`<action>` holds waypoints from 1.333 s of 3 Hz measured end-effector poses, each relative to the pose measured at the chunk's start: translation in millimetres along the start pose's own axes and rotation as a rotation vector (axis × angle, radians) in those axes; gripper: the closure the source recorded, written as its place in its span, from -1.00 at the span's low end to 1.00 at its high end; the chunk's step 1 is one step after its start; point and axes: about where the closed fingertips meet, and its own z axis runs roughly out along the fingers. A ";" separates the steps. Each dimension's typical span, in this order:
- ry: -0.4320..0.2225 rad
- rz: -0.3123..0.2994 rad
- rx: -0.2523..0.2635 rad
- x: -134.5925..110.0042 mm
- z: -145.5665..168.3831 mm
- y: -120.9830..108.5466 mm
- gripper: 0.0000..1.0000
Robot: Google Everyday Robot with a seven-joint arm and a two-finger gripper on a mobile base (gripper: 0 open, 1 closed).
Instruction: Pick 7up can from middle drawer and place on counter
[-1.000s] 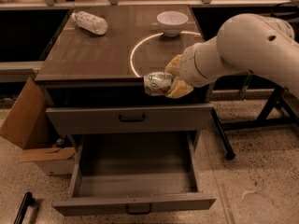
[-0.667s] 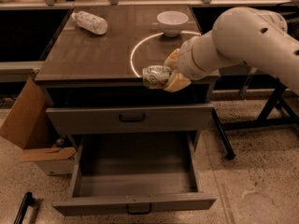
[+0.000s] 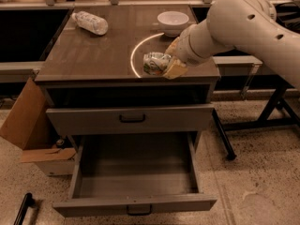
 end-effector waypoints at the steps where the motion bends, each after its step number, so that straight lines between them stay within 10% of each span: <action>1: 0.001 0.000 -0.001 -0.1 0.8 -0.2 1.00; 4: -0.001 0.151 0.002 9.1 38.1 -60.2 1.00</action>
Offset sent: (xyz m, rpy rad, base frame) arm 0.0535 -0.0068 0.0062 0.0347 0.0300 -0.0771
